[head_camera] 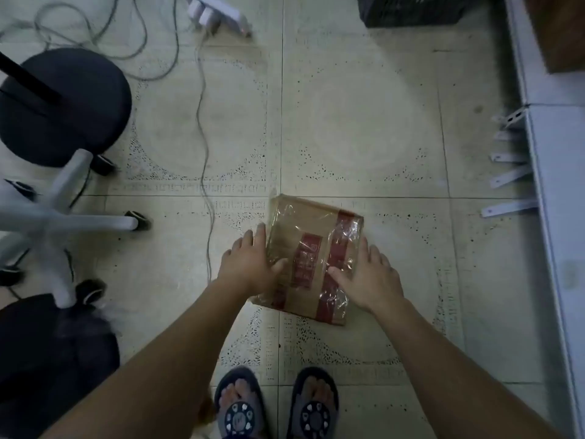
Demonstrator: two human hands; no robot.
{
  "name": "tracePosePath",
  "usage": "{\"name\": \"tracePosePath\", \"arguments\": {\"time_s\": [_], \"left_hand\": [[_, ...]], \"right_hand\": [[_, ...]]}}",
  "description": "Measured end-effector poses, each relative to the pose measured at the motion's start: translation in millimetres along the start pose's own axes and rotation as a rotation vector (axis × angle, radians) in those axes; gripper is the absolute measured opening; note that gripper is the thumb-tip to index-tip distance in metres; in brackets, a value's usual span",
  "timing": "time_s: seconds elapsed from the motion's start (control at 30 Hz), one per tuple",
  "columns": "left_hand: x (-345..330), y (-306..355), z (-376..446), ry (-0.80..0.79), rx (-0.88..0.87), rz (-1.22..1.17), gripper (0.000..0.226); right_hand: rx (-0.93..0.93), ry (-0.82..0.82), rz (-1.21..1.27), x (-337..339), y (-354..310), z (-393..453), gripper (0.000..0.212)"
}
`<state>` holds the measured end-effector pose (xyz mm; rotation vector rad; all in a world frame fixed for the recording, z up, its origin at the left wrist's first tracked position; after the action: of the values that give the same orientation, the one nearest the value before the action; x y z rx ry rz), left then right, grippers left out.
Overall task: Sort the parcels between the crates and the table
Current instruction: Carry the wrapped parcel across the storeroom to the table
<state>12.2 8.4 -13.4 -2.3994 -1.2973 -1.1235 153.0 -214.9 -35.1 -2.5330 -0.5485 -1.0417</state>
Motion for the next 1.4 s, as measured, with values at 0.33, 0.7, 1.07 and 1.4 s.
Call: {"name": "tracePosePath", "arguments": {"time_s": [0.33,0.7,1.07,1.4], "left_hand": [[-82,-26,40,-0.242,0.145,-0.35,0.086],[-1,-29,-27,-0.082,0.12,-0.635,0.087],[271,67,-239,0.101,-0.097,-0.735,0.095],[451,140,-363,0.292,-0.28,-0.613,0.098]], "right_hand": [[-0.032,-0.089,0.265,-60,7,18,0.132],[0.053,0.154,0.464,41,-26,-68,0.123],[0.162,0.425,0.601,288,-73,-237,0.093],[0.267,0.632,0.653,481,-104,-352,0.088]]}}
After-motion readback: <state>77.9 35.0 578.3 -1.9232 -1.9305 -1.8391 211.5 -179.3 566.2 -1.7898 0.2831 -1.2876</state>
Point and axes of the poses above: each hand's wrist, its own z-axis towards the middle knuckle, its own x-axis out of the back of the hand, y = z × x, the point moved 2 cm from there along z, towards the middle knuckle, and after that the axes turned 6 degrees about x, right-handed, at the moved point
